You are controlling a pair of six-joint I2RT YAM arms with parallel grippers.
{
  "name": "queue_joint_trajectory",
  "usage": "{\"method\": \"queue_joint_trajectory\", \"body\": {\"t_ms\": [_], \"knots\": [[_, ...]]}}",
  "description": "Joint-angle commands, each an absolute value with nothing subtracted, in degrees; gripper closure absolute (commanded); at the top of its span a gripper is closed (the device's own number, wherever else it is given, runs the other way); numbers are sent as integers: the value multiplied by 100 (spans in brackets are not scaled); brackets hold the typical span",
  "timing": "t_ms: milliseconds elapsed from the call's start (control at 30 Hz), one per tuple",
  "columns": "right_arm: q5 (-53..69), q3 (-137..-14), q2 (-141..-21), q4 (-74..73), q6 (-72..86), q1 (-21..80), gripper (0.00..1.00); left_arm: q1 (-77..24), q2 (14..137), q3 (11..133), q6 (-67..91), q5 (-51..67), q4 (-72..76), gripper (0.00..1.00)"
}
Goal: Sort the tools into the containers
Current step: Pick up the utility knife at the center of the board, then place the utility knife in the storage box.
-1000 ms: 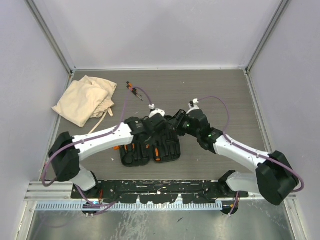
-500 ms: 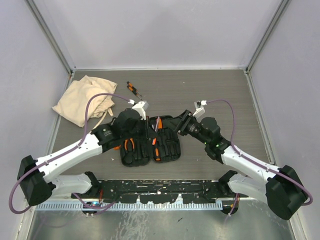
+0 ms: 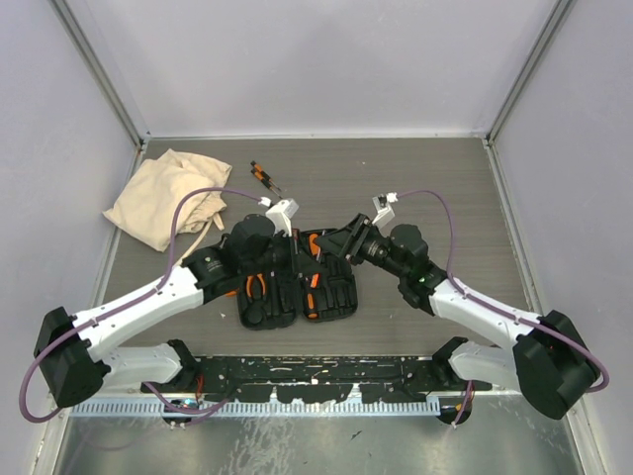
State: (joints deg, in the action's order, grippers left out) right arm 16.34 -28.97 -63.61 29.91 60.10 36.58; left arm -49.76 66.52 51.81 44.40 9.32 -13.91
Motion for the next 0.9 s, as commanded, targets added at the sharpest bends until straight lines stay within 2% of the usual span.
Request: {"method": "queue_joint_trajectory", "body": {"t_ms": [0, 200, 233, 267, 300, 367, 467, 633, 867], "knots": [[1924, -3290, -6558, 3088, 5883, 3634, 55, -4967, 6698, 5254, 4439, 1112, -1021, 100], [1864, -3408, -6620, 2900, 5731, 3637, 84, -4973, 6775, 5279, 4364, 996, -1179, 99], [1837, -3424, -6614, 2823, 5661, 3640, 87, -4971, 6780, 5293, 4337, 952, -1243, 92], [1811, -3446, -6608, 2749, 5610, 3646, 90, -4970, 6779, 5327, 4309, 901, -1335, 80], [1778, -3466, -6601, 2675, 5548, 3645, 90, -4966, 6772, 5344, 4270, 849, -1398, 76], [1699, -3523, -6601, 2496, 5433, 3654, 92, -4971, 6732, 5422, 4196, 718, -1550, 60], [1512, -3630, -6621, 2162, 5217, 3666, 93, -4952, 6621, 5513, 4058, 493, -1780, 48], [1112, -3959, -6874, 1439, 4826, 3808, 95, -4555, 6297, 5572, 3845, 297, -2223, 45], [345, -4767, -7638, 600, 4398, 4427, 95, -3195, 5708, 5452, 3660, -152, -3263, 43]]}}
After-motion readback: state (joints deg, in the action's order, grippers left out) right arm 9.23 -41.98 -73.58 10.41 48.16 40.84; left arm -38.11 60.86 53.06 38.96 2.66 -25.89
